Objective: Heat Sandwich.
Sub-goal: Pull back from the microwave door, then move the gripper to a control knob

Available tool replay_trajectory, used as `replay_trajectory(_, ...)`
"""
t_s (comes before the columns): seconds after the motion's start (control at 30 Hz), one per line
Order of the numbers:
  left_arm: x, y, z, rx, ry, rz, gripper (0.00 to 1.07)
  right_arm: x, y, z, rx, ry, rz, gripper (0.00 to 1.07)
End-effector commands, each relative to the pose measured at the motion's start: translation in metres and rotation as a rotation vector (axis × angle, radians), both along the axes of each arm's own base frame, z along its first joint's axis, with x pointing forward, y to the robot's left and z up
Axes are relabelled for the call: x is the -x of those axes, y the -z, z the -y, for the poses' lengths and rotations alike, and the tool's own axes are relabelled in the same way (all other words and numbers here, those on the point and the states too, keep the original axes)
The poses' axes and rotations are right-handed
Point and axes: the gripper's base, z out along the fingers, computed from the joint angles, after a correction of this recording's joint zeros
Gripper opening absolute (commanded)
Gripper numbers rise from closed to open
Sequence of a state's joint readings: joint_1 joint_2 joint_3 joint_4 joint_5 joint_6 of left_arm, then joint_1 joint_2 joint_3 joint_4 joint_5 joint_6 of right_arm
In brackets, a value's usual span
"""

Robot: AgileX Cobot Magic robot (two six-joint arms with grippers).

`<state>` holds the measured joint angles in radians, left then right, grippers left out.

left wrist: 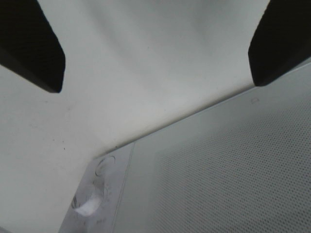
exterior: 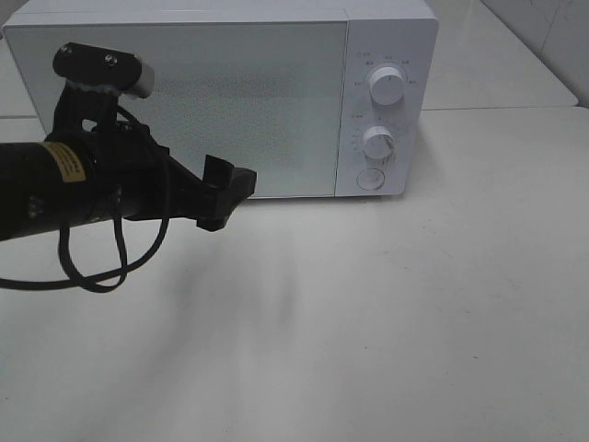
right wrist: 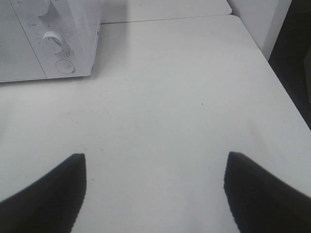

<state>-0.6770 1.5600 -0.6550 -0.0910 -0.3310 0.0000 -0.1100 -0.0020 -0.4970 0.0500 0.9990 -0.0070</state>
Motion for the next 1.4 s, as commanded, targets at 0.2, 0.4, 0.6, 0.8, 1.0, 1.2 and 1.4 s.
replay_trajectory(0.2, 0.006, -0.020, 0.002, -0.284, 0.063, -0.356, 0.97, 0.004, 0.001, 0.000, 0.008, 0.004, 0.030, 0.76)
replay_trajectory(0.4, 0.013, -0.039, -0.005, -0.486, 0.087, -0.582, 0.97, 0.004, 0.001, 0.000, 0.008, 0.004, 0.030, 0.76)
replay_trajectory(0.6, 0.019, -0.056, -0.011, -0.600, 0.091, -0.703, 0.97, 0.004, 0.001, 0.000, 0.008, 0.004, 0.030, 0.76)
replay_trajectory(0.8, 0.022, -0.060, -0.019, -0.611, -0.001, -0.746, 0.97, 0.004, 0.001, 0.000, 0.008, 0.004, 0.030, 0.76)
replay_trajectory(1.0, 0.014, -0.080, -0.051, -0.491, -0.120, -0.765, 0.97, 0.004, 0.001, 0.000, 0.008, 0.004, 0.030, 0.76)
replay_trajectory(1.2, 0.010, -0.105, -0.111, -0.380, -0.294, -0.777, 0.97, 0.004, 0.001, 0.000, 0.008, 0.004, 0.030, 0.76)
replay_trajectory(1.4, 0.027, -0.131, -0.157, -0.236, -0.466, -0.751, 0.97, 0.004, 0.001, 0.000, 0.008, 0.004, 0.030, 0.76)
